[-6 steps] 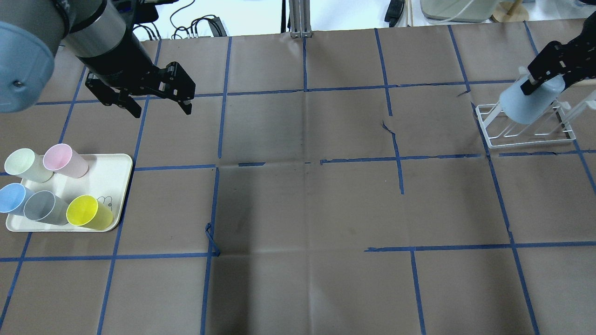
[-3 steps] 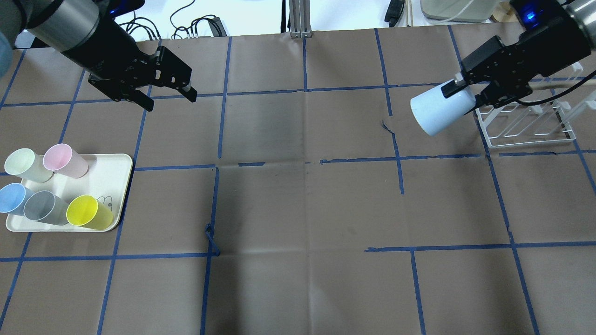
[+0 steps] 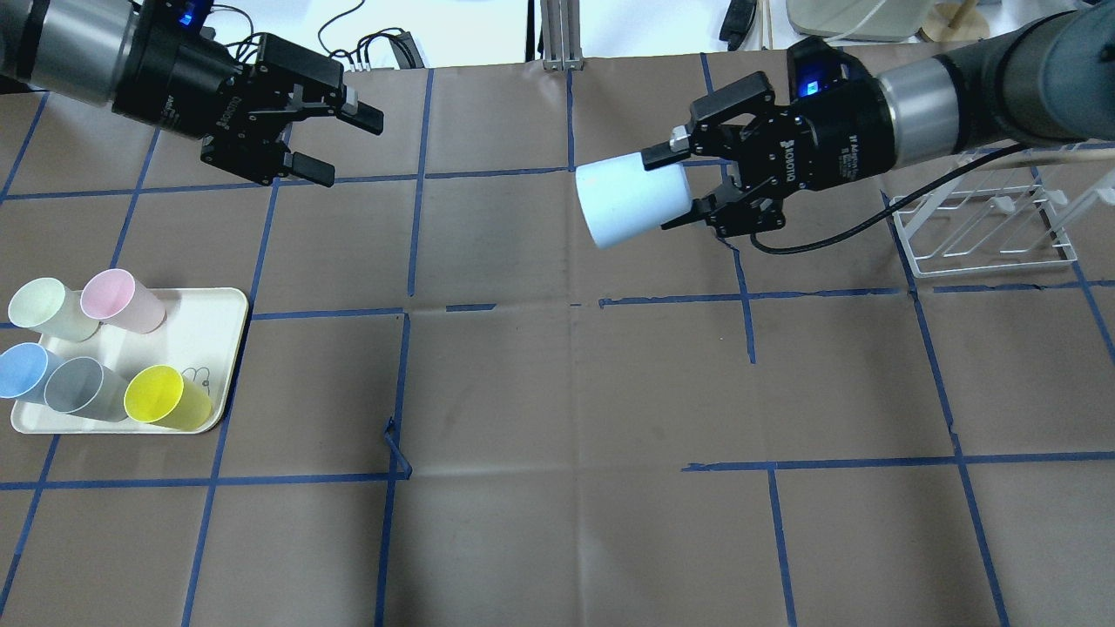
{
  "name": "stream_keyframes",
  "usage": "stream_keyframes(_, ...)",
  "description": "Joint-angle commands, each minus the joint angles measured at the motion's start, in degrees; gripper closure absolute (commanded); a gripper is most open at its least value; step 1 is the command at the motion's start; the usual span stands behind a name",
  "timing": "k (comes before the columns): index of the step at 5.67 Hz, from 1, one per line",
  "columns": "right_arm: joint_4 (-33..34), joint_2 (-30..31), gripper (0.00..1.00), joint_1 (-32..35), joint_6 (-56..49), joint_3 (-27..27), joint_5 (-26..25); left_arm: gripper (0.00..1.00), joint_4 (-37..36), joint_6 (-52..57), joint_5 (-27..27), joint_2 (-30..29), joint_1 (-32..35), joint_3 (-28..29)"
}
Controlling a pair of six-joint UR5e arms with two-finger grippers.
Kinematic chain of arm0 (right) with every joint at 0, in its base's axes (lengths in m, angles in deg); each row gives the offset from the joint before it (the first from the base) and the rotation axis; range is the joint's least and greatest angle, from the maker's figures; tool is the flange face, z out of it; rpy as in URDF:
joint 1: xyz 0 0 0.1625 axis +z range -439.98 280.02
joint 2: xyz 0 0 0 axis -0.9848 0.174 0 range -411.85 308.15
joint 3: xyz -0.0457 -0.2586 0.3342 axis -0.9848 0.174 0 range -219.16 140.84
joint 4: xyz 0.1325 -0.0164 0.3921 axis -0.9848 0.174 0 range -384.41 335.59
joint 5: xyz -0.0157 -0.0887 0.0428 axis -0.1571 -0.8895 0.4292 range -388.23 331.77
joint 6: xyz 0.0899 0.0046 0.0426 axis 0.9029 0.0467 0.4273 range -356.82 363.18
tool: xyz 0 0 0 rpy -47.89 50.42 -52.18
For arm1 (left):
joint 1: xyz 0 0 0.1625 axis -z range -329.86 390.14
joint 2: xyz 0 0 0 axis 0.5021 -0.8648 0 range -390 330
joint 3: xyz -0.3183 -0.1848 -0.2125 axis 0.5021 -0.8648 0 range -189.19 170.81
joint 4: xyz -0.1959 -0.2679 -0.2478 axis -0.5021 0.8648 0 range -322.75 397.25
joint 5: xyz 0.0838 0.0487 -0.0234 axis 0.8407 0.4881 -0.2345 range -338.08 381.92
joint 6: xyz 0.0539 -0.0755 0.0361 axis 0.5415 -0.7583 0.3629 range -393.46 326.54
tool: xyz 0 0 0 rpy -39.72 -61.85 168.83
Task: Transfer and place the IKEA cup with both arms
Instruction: 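Lift the cup toward the left gripper while the left arm reaches in, then close the left gripper on the cup's rim end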
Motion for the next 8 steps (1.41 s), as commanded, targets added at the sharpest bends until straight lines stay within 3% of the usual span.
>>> stream_keyframes(1,-0.1,0.0,0.5,7.6,-1.9,-3.5,14.3,0.01,0.2,0.6,-20.0,0.0,-1.6,-5.6)
stream_keyframes(3,0.5,0.0,0.5,9.5,-6.3,-6.5,20.7,0.01,0.6,-2.1,-30.4,3.1,-1.6,-12.0)
stream_keyframes(6,0.6,0.0,0.5,9.6,-6.9,-6.5,22.4,0.01,6.3,-2.2,-30.1,4.4,-1.0,-12.3)
stream_keyframes(8,0.6,-0.1,0.5,9.6,-6.8,-6.5,22.4,0.01,6.4,-2.1,-24.4,5.1,0.8,-12.9)
